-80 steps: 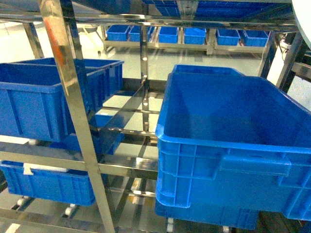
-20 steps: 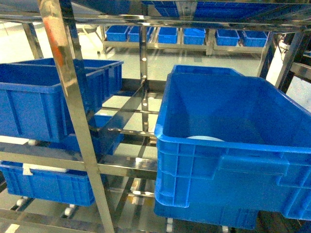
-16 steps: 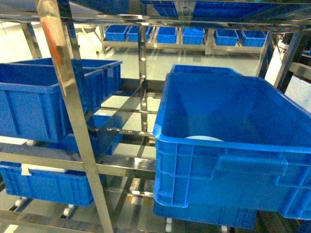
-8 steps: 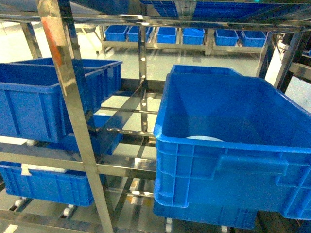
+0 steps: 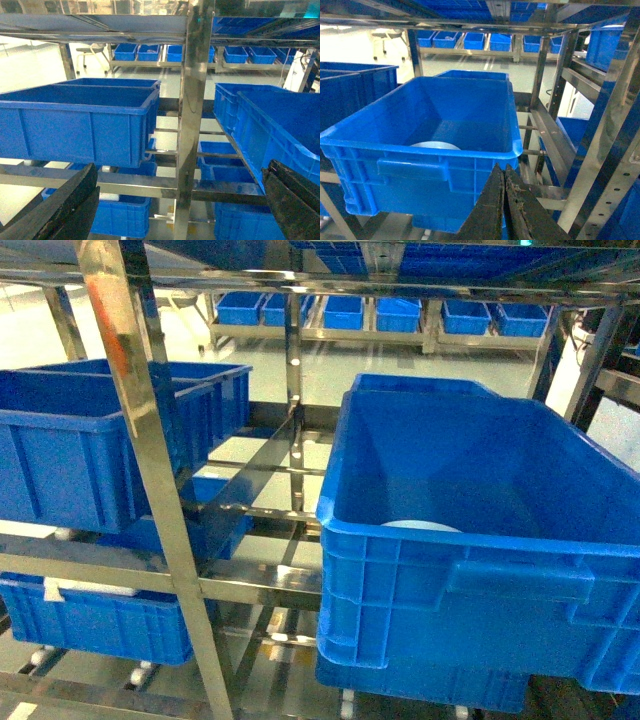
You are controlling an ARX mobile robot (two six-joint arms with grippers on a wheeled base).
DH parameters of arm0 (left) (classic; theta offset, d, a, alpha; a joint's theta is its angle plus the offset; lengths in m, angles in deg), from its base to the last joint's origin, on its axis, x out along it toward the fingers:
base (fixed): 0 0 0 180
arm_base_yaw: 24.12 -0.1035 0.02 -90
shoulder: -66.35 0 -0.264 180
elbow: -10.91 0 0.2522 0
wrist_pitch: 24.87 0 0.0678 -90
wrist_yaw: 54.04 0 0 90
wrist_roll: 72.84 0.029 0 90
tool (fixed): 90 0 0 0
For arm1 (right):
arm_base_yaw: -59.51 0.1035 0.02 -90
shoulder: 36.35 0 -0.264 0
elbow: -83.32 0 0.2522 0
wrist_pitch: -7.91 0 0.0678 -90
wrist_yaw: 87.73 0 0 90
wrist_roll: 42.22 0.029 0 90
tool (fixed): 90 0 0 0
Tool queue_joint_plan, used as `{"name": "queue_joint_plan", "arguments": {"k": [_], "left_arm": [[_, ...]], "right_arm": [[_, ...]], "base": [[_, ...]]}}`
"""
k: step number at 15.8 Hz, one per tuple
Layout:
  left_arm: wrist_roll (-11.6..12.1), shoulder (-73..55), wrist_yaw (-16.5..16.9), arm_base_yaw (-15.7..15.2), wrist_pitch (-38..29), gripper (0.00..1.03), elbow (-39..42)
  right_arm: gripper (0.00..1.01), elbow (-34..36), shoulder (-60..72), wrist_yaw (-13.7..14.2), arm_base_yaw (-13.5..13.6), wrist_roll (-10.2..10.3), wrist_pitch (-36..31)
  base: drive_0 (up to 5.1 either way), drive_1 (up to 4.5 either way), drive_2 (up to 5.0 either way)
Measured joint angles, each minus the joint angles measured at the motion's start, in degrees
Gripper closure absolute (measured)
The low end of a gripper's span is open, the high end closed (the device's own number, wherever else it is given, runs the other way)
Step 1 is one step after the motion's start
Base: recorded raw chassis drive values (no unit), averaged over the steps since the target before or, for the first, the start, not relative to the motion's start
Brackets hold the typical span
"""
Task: Place blue tray on left shelf second layer neatly
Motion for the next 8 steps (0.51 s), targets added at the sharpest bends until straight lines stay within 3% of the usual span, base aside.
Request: {"name": "queue_joint_plan", "arguments": {"k": [1,8], "left_arm": [[-0.02,0.00,-0.04,0.00,0.00,0.05,0.00],[0.00,0.00,-0.02,0.00,-0.02,0.05,0.00]], "right_arm": [[0.99,0.00,-4.96,0.04,0.00,-0.02,3.50],[0.99,0.00,-5.25,0.02,0.00,-0.02,3.58]], "base": [[0.0,0.00,0.0],[0.0,0.00,0.0]]}}
